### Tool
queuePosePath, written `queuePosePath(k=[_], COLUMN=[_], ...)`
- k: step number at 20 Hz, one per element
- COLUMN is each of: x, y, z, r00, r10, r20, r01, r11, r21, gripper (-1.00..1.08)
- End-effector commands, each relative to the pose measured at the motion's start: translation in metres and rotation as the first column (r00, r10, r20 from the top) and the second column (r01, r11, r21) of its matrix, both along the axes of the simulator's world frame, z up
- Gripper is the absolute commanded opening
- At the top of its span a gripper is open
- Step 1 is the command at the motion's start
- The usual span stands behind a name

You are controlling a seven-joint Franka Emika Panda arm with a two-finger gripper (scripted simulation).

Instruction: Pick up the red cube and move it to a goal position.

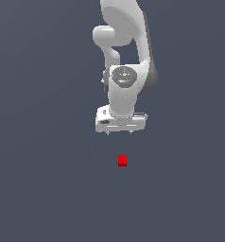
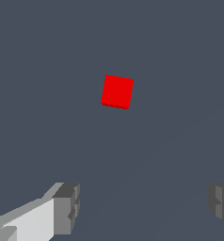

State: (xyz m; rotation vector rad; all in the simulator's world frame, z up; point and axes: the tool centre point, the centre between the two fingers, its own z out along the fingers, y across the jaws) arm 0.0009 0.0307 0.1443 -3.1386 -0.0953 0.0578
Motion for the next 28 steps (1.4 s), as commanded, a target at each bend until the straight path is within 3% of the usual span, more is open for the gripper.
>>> queuePosePath(k=[1, 17, 28], x=[0.006, 0.067, 0.083], y=[0.002, 0.016, 0.018], z=[-0.012, -0.106, -0.126], r00=[1.0, 0.99, 0.986], r10=[-0.014, -0.137, -0.165], r20=[0.003, 0.031, 0.037], r01=[0.014, 0.137, 0.165], r11=[1.0, 0.991, 0.986], r21=[0.0, -0.001, 0.0], gripper=[1.0, 1.0, 1.0])
